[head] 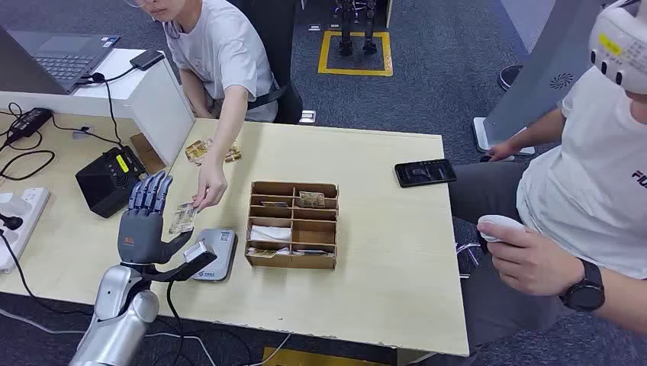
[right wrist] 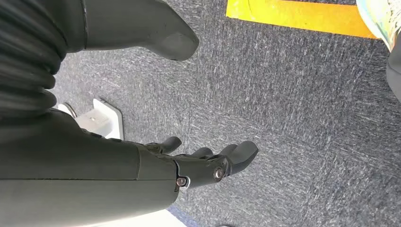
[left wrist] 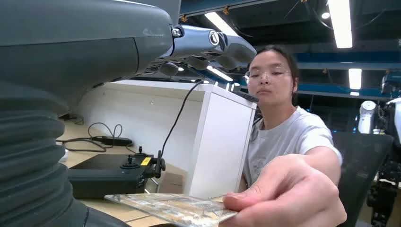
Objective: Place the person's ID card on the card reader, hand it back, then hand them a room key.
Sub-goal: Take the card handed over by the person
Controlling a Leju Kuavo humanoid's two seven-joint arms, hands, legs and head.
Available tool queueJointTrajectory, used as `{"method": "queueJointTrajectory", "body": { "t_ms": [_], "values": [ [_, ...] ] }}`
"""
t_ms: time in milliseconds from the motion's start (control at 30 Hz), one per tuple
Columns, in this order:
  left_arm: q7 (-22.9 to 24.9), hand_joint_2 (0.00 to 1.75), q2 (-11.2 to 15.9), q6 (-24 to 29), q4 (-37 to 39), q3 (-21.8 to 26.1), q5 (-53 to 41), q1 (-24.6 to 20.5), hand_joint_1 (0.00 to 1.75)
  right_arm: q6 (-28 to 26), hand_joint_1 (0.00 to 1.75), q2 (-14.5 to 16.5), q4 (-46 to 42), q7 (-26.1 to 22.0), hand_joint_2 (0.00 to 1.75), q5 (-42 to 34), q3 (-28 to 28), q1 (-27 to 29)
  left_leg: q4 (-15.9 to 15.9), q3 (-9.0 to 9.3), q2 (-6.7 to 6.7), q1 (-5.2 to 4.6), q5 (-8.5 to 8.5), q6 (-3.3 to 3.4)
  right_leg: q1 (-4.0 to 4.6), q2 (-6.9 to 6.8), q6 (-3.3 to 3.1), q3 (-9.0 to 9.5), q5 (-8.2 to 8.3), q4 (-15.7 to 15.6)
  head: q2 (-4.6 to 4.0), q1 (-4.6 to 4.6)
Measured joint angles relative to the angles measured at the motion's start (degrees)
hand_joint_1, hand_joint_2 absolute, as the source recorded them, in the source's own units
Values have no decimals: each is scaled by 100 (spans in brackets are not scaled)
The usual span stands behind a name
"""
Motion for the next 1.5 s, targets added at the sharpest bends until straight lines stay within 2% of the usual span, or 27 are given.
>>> {"method": "queueJointTrajectory", "body": {
  "t_ms": [400, 433, 533, 567, 800, 1200, 1333, 1500],
  "values": [
    [0, 175, -2, 4, 156, 0, -27, -73, 0, -2, 0, 0, 0, 2, 175, 21, -69, -6, 0, 0, 0, 0, 0, 0, 0, 0, 0, 0, 0, 0, 0, 0],
    [0, 175, -3, 4, 164, 0, -25, -75, 14, -2, 0, 0, 0, 2, 175, 21, -72, -6, 0, 0, 0, 0, 0, 0, 0, 0, 0, 0, 0, 0, 0, 0],
    [-1, 175, -5, 3, 190, 0, -5, -76, 145, -2, 0, 0, 0, 10, 175, 26, -76, -7, 0, 0, 0, 0, 0, 0, 0, 0, 0, 0, 0, 0, 0, 0],
    [-4, 175, -6, 2, 196, 0, 12, -76, 175, -2, 0, 0, 0, 15, 175, 35, -76, -7, 0, 0, 0, 0, 0, 0, 0, 0, 0, 0, 0, 0, 0, 0],
    [-40, 175, -4, -1, 214, 0, 143, -75, 175, 0, 0, 0, 0, 35, 175, 110, -78, -6, 0, 0, 0, 0, 0, 0, 0, 0, 0, 0, 0, 0, 0, 0],
    [-295, 175, -7, -219, 203, 10, 928, -75, 175, 1, 0, 0, 0, 28, 175, 213, -129, -7, 0, 0, 0, 0, 0, 0, 0, 0, 0, 0, 0, 0, 0, 1],
    [-537, 175, -64, -575, 11, 107, 1649, -30, 175, 2, 0, 5, 0, 30, 175, 239, -180, -7, 0, 0, 0, 0, 0, 0, 0, 0, 0, 0, 0, 0, 0, 0],
    [-349, 175, -152, -1325, -181, 225, 2288, -46, 175, 0, 0, 21, 0, 34, 175, 293, -238, -8, 0, 0, 0, 0, 0, 0, 0, -1, 0, 1, 0, 0, 0, 0]
  ]
}}
